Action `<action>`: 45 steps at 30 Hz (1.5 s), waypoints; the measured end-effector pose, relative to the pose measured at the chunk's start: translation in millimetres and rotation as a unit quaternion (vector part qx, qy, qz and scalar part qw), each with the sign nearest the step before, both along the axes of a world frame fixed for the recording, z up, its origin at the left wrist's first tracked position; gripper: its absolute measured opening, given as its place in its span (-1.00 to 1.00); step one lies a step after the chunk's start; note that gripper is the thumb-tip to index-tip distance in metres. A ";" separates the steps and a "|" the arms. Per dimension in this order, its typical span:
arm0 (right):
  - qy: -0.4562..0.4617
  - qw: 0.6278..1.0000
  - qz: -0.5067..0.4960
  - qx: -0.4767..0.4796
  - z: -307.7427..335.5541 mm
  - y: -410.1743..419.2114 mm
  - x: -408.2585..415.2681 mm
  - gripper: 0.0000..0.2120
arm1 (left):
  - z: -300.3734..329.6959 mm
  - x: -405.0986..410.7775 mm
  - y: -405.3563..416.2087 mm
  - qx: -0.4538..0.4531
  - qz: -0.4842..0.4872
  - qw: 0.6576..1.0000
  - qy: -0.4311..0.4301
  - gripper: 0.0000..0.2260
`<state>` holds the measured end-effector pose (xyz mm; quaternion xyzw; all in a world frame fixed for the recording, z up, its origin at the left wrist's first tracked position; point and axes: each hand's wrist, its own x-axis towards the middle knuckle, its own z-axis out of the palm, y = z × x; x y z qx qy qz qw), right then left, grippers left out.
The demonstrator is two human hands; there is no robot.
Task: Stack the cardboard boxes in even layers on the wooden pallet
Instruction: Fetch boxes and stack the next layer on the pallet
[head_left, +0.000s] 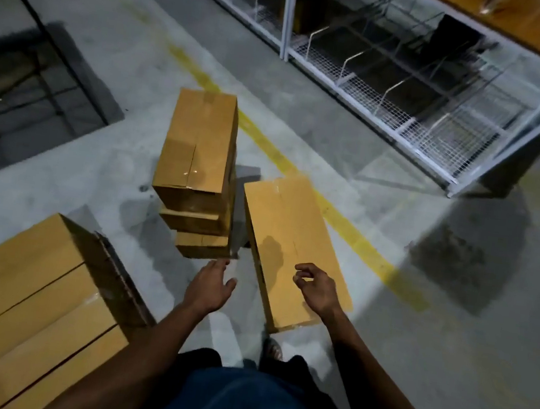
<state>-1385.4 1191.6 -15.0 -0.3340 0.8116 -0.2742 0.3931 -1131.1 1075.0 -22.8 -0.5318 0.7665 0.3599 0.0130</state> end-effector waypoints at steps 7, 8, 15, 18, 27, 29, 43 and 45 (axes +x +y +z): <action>-0.002 1.000 -0.009 0.028 -48.3 -17.7 -69.4 -0.79 | -37.0 -55.9 -0.5 0.059 0.020 0.998 -0.026 -0.49; -0.004 0.999 -0.010 0.030 -53.3 -17.3 -74.8 -0.79 | -39.7 -62.0 -0.2 0.073 0.019 0.997 -0.032 -0.49; 0.013 0.997 0.006 0.071 -95.9 -15.5 -105.4 -0.70 | -75.4 -109.0 -8.9 0.144 0.054 0.987 -0.035 -0.39; 0.044 0.996 0.004 0.079 -116.4 -13.8 -117.6 -0.58 | -91.1 -127.6 -14.2 0.174 0.071 0.982 -0.035 -0.30; 0.047 0.982 0.001 0.184 -195.7 -33.6 -159.2 -0.12 | -160.4 -162.4 -22.4 0.300 0.169 0.938 -0.041 -0.23; 0.017 0.982 0.001 0.188 -210.1 -35.0 -164.6 -0.19 | -172.3 -164.2 -16.4 0.334 0.195 0.922 -0.020 -0.15; 0.029 0.995 -0.095 0.032 -164.2 -14.4 -155.8 -0.47 | -125.4 -160.2 -1.3 0.247 0.336 0.904 0.092 -0.29; 0.034 0.995 -0.089 0.034 -142.0 -13.2 -155.5 -0.50 | -113.2 -157.8 1.8 0.230 0.337 0.908 0.092 -0.24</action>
